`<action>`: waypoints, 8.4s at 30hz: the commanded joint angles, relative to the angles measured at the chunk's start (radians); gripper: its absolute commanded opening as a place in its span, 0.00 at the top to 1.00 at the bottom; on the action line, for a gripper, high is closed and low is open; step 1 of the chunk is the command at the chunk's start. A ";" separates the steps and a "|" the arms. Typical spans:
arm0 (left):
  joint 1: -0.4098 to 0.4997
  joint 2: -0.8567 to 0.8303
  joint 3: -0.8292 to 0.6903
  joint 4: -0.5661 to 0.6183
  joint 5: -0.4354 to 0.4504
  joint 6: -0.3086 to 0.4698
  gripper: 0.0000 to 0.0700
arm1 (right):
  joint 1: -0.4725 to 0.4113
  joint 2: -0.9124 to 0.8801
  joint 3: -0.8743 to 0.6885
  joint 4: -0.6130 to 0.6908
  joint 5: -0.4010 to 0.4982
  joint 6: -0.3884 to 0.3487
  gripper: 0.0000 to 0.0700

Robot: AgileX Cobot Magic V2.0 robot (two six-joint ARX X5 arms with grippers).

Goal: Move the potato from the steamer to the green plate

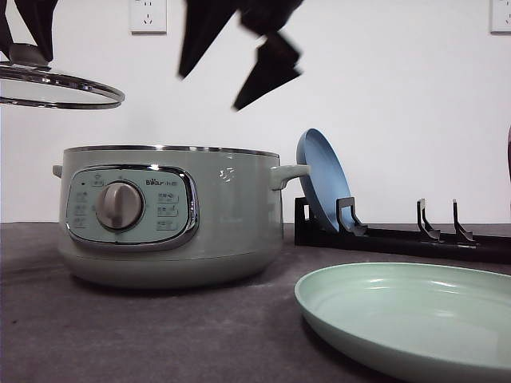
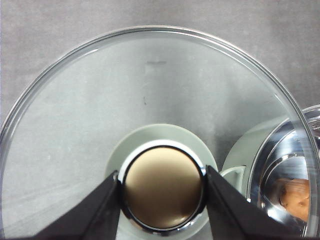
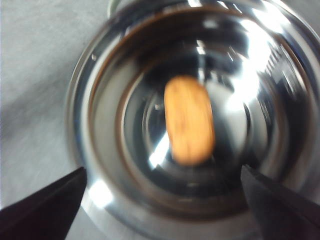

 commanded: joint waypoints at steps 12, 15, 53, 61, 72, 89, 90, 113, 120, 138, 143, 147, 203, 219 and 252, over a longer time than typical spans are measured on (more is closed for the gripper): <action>0.001 -0.002 0.048 0.034 0.001 -0.005 1.00 | 0.052 0.176 0.092 0.132 0.047 -0.094 0.11; 0.001 -0.002 0.048 0.034 0.001 -0.006 1.00 | 0.052 0.198 0.092 0.132 0.048 -0.095 0.11; 0.001 -0.002 0.048 0.038 0.001 -0.006 1.00 | 0.038 0.338 0.093 0.129 0.037 -0.071 0.61; 0.001 -0.002 0.048 0.039 0.002 -0.009 1.00 | 0.028 0.330 0.223 0.010 0.033 -0.049 0.61; 0.001 -0.002 0.048 0.034 0.002 -0.021 1.00 | 0.022 0.193 0.398 -0.325 0.052 -0.023 0.61; 0.001 -0.002 0.046 0.025 0.001 -0.028 1.00 | -0.034 -0.449 0.080 -0.423 0.184 -0.006 0.61; 0.001 -0.002 0.046 0.024 0.002 -0.028 1.00 | -0.042 -0.499 0.030 -0.423 0.183 -0.004 0.61; 0.000 -0.002 0.045 0.026 0.002 -0.034 1.00 | -0.074 -1.081 -1.151 0.099 0.165 0.264 0.61; 0.000 -0.002 0.045 0.026 0.002 -0.035 1.00 | -0.074 -1.065 -1.367 0.365 0.144 0.350 0.61; 0.000 -0.002 0.045 0.029 0.002 -0.035 1.00 | -0.074 -0.845 -1.452 0.559 0.147 0.354 0.61; 0.000 -0.002 0.045 0.030 0.002 -0.035 1.00 | -0.074 -0.808 -1.452 0.588 0.150 0.351 0.61; 0.000 -0.002 0.045 0.030 0.002 -0.035 1.00 | -0.074 -0.798 -1.452 0.592 0.150 0.339 0.61; -0.008 -0.002 0.045 0.028 0.002 -0.054 1.00 | -0.074 -1.305 -1.023 0.024 0.190 0.408 0.00; -0.091 -0.002 0.045 0.023 0.002 -0.054 1.00 | -0.074 -1.530 -0.984 0.009 0.261 0.443 0.00; -0.480 -0.002 0.043 0.003 0.002 -0.050 1.00 | -0.074 -1.534 -0.984 0.017 0.282 0.441 0.00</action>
